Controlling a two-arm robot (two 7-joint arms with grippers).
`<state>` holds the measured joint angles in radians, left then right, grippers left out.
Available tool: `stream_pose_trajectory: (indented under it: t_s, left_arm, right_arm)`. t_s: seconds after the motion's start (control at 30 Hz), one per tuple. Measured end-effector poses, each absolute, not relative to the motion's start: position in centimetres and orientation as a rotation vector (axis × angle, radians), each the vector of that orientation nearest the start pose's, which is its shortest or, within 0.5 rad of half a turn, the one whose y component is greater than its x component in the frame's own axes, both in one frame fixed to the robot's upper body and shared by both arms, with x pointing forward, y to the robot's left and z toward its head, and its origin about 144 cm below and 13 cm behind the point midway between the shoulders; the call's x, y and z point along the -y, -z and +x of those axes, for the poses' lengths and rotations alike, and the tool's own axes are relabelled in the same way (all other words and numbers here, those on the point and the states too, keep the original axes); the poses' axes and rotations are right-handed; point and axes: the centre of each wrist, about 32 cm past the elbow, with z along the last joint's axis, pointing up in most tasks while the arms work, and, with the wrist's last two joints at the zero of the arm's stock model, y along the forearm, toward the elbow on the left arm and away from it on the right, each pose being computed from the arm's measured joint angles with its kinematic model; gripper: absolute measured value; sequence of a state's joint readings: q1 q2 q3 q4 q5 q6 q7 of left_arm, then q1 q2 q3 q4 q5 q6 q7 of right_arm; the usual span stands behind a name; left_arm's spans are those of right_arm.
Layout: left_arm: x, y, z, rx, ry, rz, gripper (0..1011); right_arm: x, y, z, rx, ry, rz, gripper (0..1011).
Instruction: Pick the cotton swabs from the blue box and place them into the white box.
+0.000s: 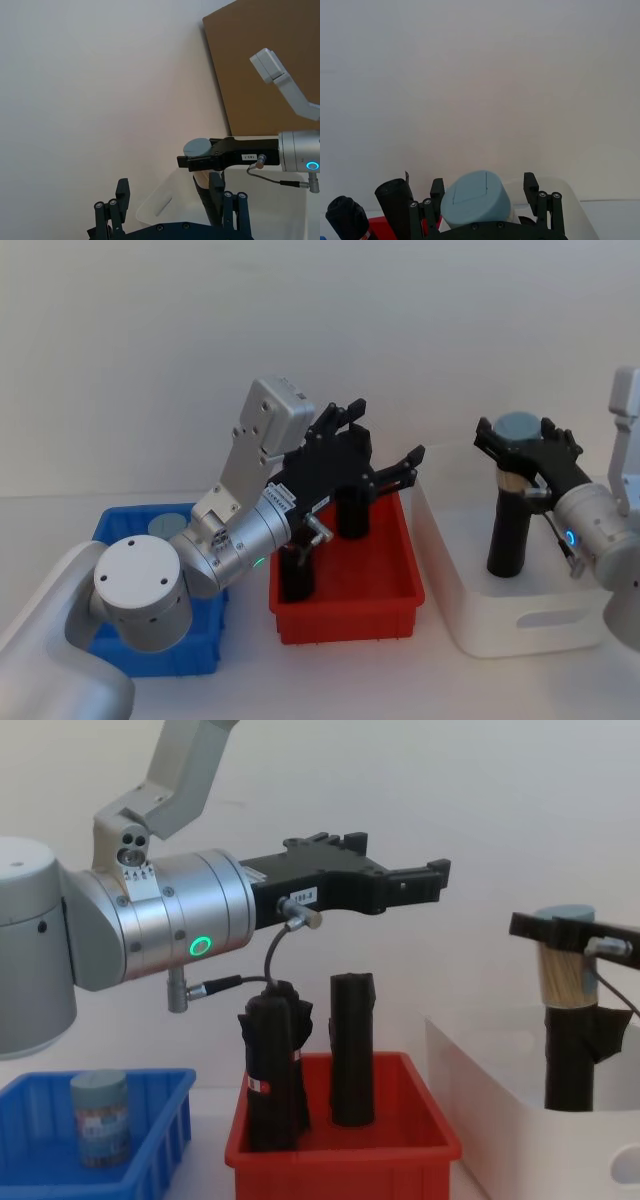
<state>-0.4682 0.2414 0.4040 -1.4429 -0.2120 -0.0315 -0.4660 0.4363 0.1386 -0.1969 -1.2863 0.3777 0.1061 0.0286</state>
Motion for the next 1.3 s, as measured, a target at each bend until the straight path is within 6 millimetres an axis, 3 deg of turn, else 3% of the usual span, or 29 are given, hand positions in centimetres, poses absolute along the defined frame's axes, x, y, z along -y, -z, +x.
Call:
stream_pose_trajectory:
  t_s: [0.43, 1.3]
  left_arm:
    - [-18.4, -125.5, 56.0, 0.314, -0.751, -0.035, 1004]
    - [-18.4, -125.5, 56.0, 0.314, -0.751, -0.035, 1004]
  right_arm:
    - [20.7, -124.8, 57.2, -0.079, 1.37, 0.294, 1001]
    - [18.1, -135.0, 57.0, 0.12, 1.394, 0.758, 1001]
